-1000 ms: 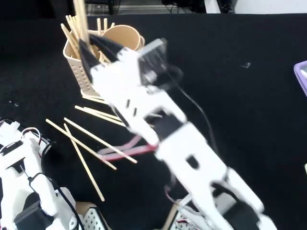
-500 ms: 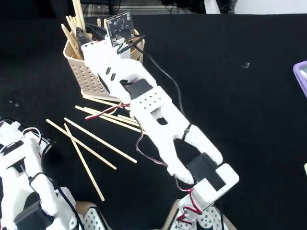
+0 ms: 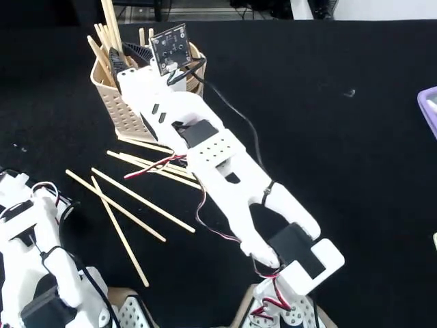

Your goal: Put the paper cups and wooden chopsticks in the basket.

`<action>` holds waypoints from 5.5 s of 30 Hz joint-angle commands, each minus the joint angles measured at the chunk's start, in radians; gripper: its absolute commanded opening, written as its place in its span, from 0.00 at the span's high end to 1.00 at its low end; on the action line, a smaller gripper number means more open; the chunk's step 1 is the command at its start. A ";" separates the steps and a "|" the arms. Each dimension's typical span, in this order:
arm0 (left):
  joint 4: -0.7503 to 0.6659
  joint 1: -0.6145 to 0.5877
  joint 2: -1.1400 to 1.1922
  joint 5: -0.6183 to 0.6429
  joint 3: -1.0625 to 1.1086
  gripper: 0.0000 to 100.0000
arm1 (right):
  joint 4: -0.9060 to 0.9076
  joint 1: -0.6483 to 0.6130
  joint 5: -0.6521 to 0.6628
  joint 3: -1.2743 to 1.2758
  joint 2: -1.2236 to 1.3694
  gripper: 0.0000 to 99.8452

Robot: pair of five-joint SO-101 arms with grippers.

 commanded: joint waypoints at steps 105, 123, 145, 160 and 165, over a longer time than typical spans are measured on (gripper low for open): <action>0.258 0.012 -0.029 -0.238 -0.185 0.83 | 0.957 0.315 0.112 0.674 -0.969 0.90; 0.454 0.357 0.086 -0.081 -0.280 0.75 | 0.546 0.327 0.051 1.070 -0.967 0.90; 0.445 0.472 0.549 -0.002 -0.453 0.96 | 0.526 0.324 0.051 1.076 -0.967 0.90; 0.574 0.166 0.557 -0.008 -0.753 0.97 | 0.526 0.322 0.051 1.076 -0.967 0.90; 0.459 0.008 0.560 -0.008 -0.822 0.97 | 0.526 0.322 0.051 1.076 -0.967 0.90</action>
